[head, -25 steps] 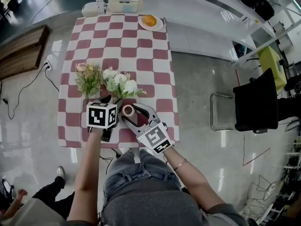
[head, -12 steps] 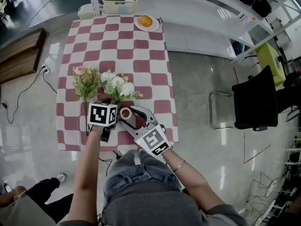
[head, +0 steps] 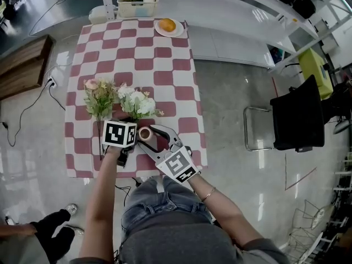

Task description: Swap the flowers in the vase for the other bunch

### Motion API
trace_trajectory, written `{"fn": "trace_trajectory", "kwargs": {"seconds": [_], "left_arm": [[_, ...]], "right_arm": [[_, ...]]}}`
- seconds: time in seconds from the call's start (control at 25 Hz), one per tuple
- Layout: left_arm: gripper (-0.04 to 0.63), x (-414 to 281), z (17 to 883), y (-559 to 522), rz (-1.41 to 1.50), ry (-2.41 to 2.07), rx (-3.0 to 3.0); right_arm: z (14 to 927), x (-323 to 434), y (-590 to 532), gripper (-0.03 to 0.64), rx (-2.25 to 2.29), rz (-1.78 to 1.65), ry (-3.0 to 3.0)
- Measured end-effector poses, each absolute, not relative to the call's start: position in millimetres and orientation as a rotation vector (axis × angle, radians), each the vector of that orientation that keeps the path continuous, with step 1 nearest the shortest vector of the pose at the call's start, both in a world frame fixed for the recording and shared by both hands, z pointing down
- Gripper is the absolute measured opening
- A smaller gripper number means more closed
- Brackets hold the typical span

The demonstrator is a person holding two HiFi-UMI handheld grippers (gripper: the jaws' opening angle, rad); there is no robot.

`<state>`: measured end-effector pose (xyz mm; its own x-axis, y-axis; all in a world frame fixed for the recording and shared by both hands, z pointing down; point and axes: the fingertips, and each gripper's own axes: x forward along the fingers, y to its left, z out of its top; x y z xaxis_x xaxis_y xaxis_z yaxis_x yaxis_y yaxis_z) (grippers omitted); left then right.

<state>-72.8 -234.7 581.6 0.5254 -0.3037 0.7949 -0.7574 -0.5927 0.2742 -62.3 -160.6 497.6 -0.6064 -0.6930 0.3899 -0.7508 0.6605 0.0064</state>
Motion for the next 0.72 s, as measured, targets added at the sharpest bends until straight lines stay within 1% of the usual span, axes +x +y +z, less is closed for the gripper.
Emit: {"fn": "trace_trajectory", "kwargs": {"seconds": [0.2, 0.72], "left_arm": [[0.046, -73.8, 576.1, -234.5, 0.945, -0.880, 2.169], [0.037, -85.1, 536.4, -236.1, 0.802, -1.001, 2.230]], "right_arm": [[497.8, -62.4, -160.4, 0.235, 1.142, 0.223, -2.516], [498.1, -60.8, -160.4, 0.235, 1.143, 0.224, -2.511]]}}
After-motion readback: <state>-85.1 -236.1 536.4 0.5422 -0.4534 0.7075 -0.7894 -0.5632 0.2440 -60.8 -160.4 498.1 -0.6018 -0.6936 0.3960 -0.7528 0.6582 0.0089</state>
